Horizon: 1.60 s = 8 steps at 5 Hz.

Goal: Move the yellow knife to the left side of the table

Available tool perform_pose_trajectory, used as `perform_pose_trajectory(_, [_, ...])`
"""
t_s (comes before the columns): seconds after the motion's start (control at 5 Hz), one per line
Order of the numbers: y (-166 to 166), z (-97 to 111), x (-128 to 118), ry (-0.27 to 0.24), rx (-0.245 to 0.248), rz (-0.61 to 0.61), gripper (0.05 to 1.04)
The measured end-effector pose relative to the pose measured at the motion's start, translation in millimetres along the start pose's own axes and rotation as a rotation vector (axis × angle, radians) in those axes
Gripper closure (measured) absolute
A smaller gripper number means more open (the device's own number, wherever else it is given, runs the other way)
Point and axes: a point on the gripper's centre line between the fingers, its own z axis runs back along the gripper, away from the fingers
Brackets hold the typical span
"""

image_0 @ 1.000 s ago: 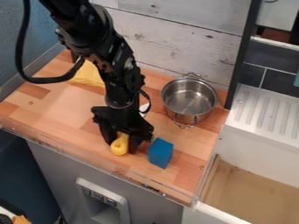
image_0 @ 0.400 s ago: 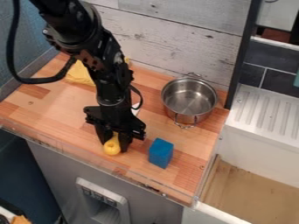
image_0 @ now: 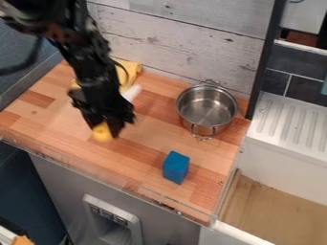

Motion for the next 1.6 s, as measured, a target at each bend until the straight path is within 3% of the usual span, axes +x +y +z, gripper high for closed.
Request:
perform_pose_trajectory(0.2, [38,11,6,-0.032,0.073,0.031,0.602])
perform_pose_trajectory(0.4, [84,15,10,-0.038,0.187,0.088,0.603])
perform_pose_trajectory(0.6, [126,1,13,-0.003,0.217,0.136,0.602])
perform_pose_trajectory(0.8, [160,-16,5,0.047,0.203,0.176,0.602])
perform_pose_trajectory(1.0, [167,-33,-3,0.088,0.123,0.153,0.602])
perform_pose_trajectory(1.2, [167,-39,-9,0.100,0.099,0.119,0.602])
perform_pose_trajectory(1.4, [165,-41,-8,0.094,0.094,0.099,0.529])
perform_pose_trajectory(1.6, [162,-42,-9,0.107,0.100,0.108,0.218])
